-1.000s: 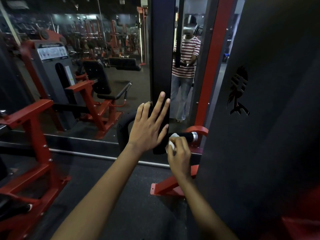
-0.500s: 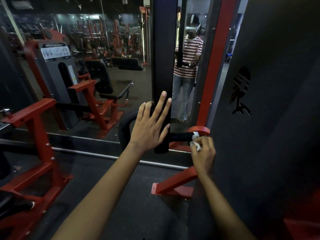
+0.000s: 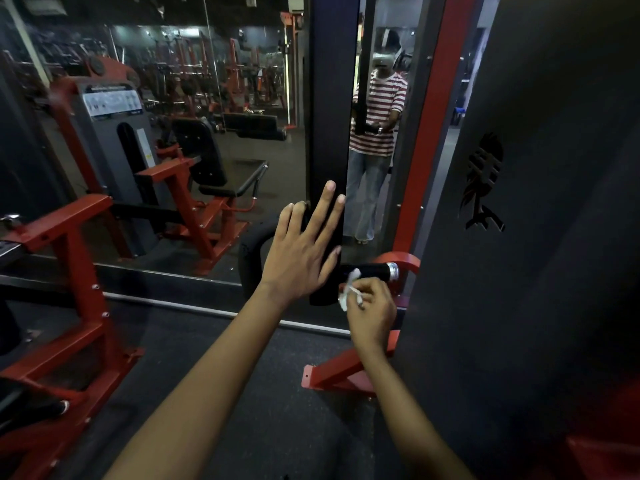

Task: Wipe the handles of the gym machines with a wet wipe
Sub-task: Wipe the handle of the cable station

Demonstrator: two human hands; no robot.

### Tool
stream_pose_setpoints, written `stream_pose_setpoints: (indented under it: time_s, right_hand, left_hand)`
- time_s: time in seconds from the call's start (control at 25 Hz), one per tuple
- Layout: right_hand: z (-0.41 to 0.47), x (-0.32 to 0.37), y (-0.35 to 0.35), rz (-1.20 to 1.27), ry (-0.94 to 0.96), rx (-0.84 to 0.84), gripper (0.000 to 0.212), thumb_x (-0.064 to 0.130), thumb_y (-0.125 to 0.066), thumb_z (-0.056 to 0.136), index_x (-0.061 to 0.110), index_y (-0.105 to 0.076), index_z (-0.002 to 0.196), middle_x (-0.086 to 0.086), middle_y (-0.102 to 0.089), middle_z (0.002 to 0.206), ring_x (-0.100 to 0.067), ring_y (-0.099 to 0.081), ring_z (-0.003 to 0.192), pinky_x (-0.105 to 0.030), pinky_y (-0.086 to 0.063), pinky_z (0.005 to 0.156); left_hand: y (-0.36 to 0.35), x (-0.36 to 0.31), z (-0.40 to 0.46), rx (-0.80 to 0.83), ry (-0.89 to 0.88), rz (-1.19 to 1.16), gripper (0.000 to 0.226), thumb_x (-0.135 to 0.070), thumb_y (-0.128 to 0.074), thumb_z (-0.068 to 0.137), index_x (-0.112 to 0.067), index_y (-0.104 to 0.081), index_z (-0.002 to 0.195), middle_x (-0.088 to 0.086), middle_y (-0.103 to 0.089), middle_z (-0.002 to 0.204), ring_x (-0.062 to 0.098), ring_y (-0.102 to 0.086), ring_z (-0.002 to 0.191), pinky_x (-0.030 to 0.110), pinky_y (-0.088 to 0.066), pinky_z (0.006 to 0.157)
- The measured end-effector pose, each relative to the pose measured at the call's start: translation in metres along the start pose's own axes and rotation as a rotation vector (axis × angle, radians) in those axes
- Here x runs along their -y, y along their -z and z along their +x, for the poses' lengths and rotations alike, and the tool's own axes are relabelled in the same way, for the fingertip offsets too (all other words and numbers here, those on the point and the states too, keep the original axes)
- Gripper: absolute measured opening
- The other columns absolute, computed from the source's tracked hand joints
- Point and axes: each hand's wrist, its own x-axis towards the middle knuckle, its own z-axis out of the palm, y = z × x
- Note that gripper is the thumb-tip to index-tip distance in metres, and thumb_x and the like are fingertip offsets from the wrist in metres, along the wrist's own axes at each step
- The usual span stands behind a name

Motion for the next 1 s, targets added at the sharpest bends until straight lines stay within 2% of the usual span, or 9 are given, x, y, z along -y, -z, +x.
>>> stream_pose_setpoints:
  time_s: [0.08, 0.16, 0.28, 0.36, 0.44, 0.52, 0.64, 0.84, 1.0]
  right_hand:
    - [0.001, -0.002, 0.003, 0.271, -0.443, -0.070, 0.028, -0.011, -0.059, 0.079, 0.015, -0.055, 0.071, -0.001, -0.059, 0.068, -0.017, -0.057, 0.063, -0.015, -0.046, 0.052]
    - [0.006, 0.004, -0.004, 0.639, -0.811, -0.006, 0.026, -0.016, -0.048, 0.085, 0.007, -0.055, 0.074, -0.010, -0.060, 0.068, -0.019, -0.054, 0.061, -0.014, -0.046, 0.045]
    - [0.029, 0.014, -0.014, 0.920, -1.040, 0.021, 0.032, -0.023, -0.032, 0.084, -0.002, -0.051, 0.070, -0.008, -0.058, 0.048, -0.017, -0.053, 0.051, -0.014, -0.042, 0.038]
    - [0.041, 0.015, -0.014, 0.990, -1.107, 0.019, 0.037, -0.027, -0.023, 0.080, -0.003, -0.049, 0.071, -0.009, -0.057, 0.048, -0.014, -0.055, 0.044, -0.013, -0.043, 0.037]
    - [0.046, 0.012, -0.006, 1.039, -1.156, 0.010, 0.040, -0.032, -0.020, 0.065, -0.004, -0.048, 0.075, -0.015, -0.055, 0.068, -0.018, -0.053, 0.059, -0.014, -0.045, 0.038]
    - [0.052, 0.004, 0.005, 1.069, -1.186, -0.040, 0.045, -0.028, -0.027, 0.044, -0.007, -0.047, 0.079, -0.017, -0.049, 0.082, -0.021, -0.048, 0.070, -0.017, -0.047, 0.043]
    - [0.059, -0.002, 0.021, 1.114, -1.190, -0.095, 0.037, -0.024, -0.023, 0.064, -0.008, -0.049, 0.085, -0.019, -0.051, 0.083, -0.022, -0.046, 0.068, -0.016, -0.047, 0.047]
    - [0.050, -0.003, 0.040, 0.994, -1.081, -0.087, 0.030, -0.019, -0.024, 0.083, -0.008, -0.051, 0.076, -0.012, -0.061, 0.048, -0.016, -0.060, 0.042, -0.015, -0.048, 0.042]
    - [0.042, 0.004, 0.054, 0.820, -1.007, -0.060, 0.027, -0.015, -0.033, 0.085, -0.006, -0.059, 0.081, -0.010, -0.069, 0.057, -0.014, -0.065, 0.047, -0.019, -0.052, 0.046]
  left_hand:
    - [0.000, 0.000, 0.000, -0.001, 0.004, 0.001, 0.073, -0.046, -0.035, 0.096, -0.013, -0.003, 0.153, 0.010, 0.005, 0.160, 0.037, -0.039, 0.124, 0.047, -0.025, 0.111]
    - [-0.001, 0.001, 0.000, -0.004, 0.009, 0.002, 0.073, -0.046, -0.036, 0.096, -0.013, -0.004, 0.153, 0.010, 0.004, 0.160, 0.037, -0.039, 0.124, 0.047, -0.025, 0.110]
    - [0.000, 0.000, 0.000, 0.000, 0.000, -0.001, 0.072, -0.046, -0.035, 0.096, -0.013, -0.005, 0.153, 0.010, 0.004, 0.160, 0.036, -0.039, 0.125, 0.046, -0.025, 0.110]
    - [0.001, 0.001, 0.000, 0.003, -0.003, -0.009, 0.072, -0.046, -0.035, 0.097, -0.013, -0.005, 0.153, 0.009, 0.005, 0.160, 0.036, -0.039, 0.125, 0.046, -0.025, 0.111]
    - [0.002, 0.002, 0.000, 0.012, -0.013, -0.009, 0.072, -0.046, -0.035, 0.097, -0.013, -0.005, 0.154, 0.009, 0.006, 0.160, 0.035, -0.039, 0.126, 0.046, -0.025, 0.112]
    - [0.003, 0.002, 0.000, 0.016, -0.014, -0.004, 0.072, -0.046, -0.034, 0.097, -0.014, -0.004, 0.154, 0.008, 0.007, 0.160, 0.036, -0.039, 0.126, 0.046, -0.025, 0.112]
    - [0.003, 0.002, 0.000, 0.013, -0.014, -0.009, 0.072, -0.045, -0.035, 0.097, -0.013, -0.005, 0.154, 0.008, 0.007, 0.160, 0.036, -0.039, 0.126, 0.046, -0.025, 0.112]
    - [0.007, 0.006, 0.000, 0.024, -0.060, -0.014, 0.074, -0.043, -0.040, 0.094, -0.014, -0.008, 0.153, 0.009, 0.002, 0.161, 0.037, -0.041, 0.125, 0.047, -0.027, 0.110]
    - [0.029, 0.026, 0.015, -0.060, -0.062, -0.016, 0.070, -0.050, -0.037, 0.095, -0.022, -0.012, 0.154, 0.007, -0.003, 0.160, 0.036, -0.036, 0.134, 0.054, -0.026, 0.109]
